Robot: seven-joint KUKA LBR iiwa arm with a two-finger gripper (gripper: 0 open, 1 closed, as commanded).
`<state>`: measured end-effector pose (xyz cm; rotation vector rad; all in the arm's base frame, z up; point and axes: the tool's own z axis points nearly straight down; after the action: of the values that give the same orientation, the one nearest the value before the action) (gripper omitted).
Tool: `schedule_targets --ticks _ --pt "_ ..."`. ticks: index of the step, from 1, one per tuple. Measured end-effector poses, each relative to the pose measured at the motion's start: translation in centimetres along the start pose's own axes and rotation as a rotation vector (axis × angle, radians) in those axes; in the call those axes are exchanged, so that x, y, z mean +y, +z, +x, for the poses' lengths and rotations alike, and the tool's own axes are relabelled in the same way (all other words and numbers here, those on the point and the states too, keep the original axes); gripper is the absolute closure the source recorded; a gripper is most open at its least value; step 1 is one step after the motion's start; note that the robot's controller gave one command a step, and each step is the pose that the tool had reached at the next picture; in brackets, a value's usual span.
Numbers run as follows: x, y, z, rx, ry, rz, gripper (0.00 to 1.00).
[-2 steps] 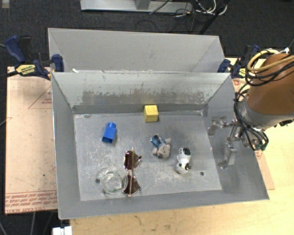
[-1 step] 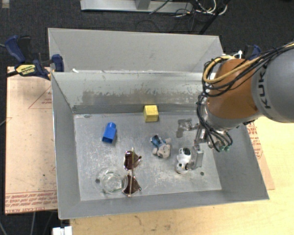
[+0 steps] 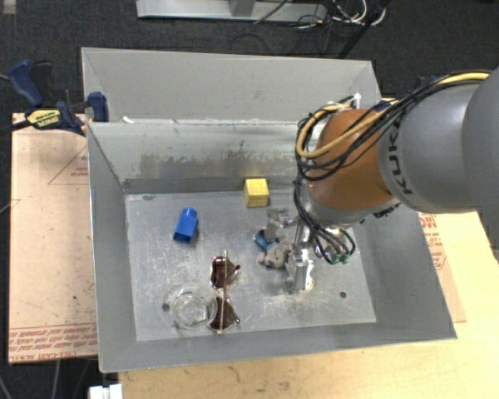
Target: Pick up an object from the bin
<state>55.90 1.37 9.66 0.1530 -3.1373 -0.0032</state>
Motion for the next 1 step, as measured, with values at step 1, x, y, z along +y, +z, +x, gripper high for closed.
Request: schedule_targets --ticks 1 --pt "-3.18 -1.05 1.44 -0.001 -0.282 0.001 0.00"
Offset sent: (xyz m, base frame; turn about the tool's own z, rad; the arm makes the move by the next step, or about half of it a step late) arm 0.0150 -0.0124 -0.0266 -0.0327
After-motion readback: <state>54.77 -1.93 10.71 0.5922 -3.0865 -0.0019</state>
